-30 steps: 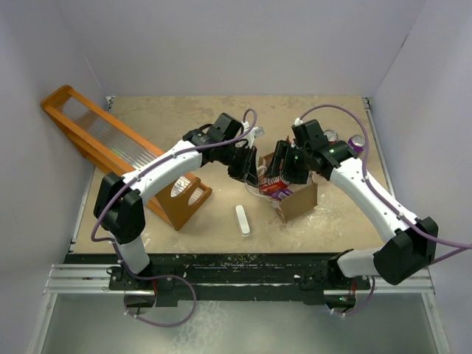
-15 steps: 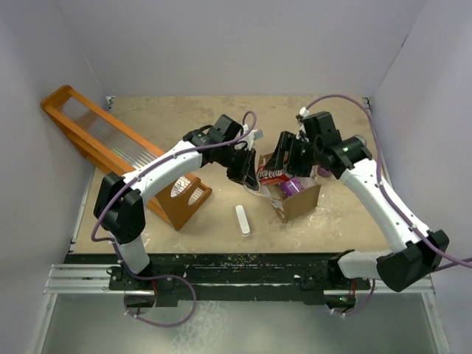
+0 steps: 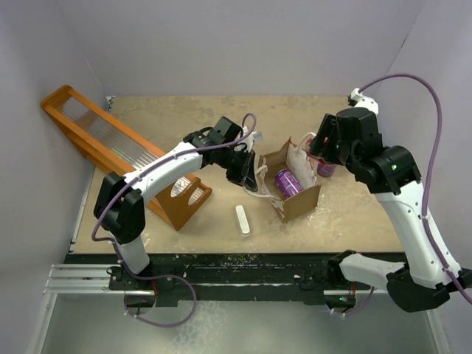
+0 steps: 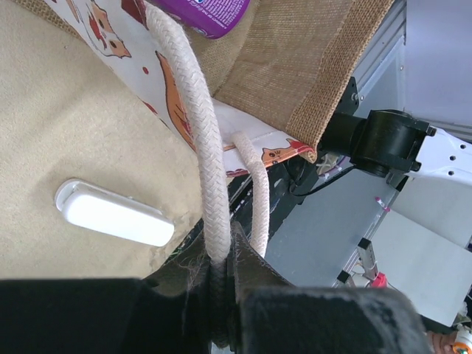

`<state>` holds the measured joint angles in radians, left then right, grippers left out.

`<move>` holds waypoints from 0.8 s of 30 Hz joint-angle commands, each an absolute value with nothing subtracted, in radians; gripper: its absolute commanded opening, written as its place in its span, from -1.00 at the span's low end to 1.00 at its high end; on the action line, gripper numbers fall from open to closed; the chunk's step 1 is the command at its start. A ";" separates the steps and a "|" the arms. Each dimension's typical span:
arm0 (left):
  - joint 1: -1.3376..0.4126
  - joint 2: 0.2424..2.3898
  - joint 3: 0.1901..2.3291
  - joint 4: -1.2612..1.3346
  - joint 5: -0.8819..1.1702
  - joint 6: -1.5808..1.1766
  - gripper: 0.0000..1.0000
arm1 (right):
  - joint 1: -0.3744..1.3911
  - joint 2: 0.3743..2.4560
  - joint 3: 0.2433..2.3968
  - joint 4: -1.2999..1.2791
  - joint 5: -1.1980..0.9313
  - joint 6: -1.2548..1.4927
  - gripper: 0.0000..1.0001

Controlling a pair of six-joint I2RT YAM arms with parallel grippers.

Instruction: Take the beverage out of the canvas bag

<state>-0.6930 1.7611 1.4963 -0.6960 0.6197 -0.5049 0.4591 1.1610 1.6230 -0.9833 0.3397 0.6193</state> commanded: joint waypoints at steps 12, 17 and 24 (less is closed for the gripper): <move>-0.688 1.743 1.531 -0.691 0.593 -0.506 -1.00 | 0.215 1.101 1.268 -0.853 0.594 0.662 -1.00; -0.688 1.755 1.559 -0.716 0.567 -0.504 -1.00 | 0.025 1.196 1.144 -0.736 0.370 0.637 -1.00; -0.689 1.782 1.593 -0.733 0.545 -0.519 -1.00 | -0.193 1.496 1.233 -0.754 0.219 0.633 -1.00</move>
